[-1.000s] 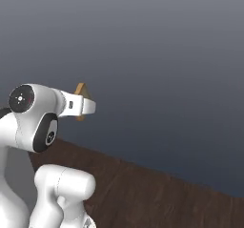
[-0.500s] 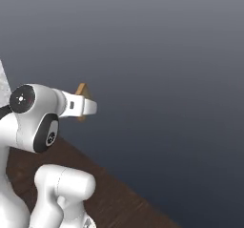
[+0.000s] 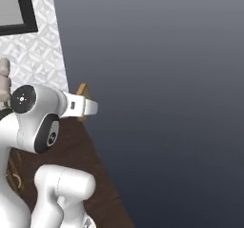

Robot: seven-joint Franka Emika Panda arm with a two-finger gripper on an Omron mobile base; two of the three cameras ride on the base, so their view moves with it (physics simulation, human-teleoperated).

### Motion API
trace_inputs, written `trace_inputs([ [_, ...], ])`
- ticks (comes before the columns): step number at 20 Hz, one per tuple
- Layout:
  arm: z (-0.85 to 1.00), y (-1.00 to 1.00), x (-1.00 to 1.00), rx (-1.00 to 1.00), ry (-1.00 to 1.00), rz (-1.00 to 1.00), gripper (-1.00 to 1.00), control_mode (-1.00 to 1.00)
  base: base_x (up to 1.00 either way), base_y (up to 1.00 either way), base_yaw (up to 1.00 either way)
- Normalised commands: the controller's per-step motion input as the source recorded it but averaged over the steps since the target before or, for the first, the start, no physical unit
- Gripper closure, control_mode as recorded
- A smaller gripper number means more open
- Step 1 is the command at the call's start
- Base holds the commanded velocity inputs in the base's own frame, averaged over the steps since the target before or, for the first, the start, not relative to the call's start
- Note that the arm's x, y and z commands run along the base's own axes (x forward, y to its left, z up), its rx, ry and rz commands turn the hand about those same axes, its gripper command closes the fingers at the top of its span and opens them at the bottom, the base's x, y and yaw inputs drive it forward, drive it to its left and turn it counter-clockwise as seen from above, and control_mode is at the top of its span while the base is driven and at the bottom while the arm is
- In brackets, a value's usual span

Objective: Start the toaster. Once the lever pops up, take the bread to the plate on the dining counter.

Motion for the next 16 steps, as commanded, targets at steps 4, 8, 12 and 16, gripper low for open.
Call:
trace_inputs([
  [4,0.00,0.00,0.00,0.00,0.00,0.00,1.00,1.00,1.00,-0.23,0.60],
  [8,0.00,0.00,0.00,0.00,0.00,0.00,1.00,1.00,1.00,-0.19,0.59],
  [12,0.00,0.00,0.00,0.00,0.00,0.00,1.00,1.00,1.00,-0.16,0.59],
  [16,0.00,0.00,0.00,0.00,0.00,0.00,1.00,1.00,1.00,-0.36,0.52],
])
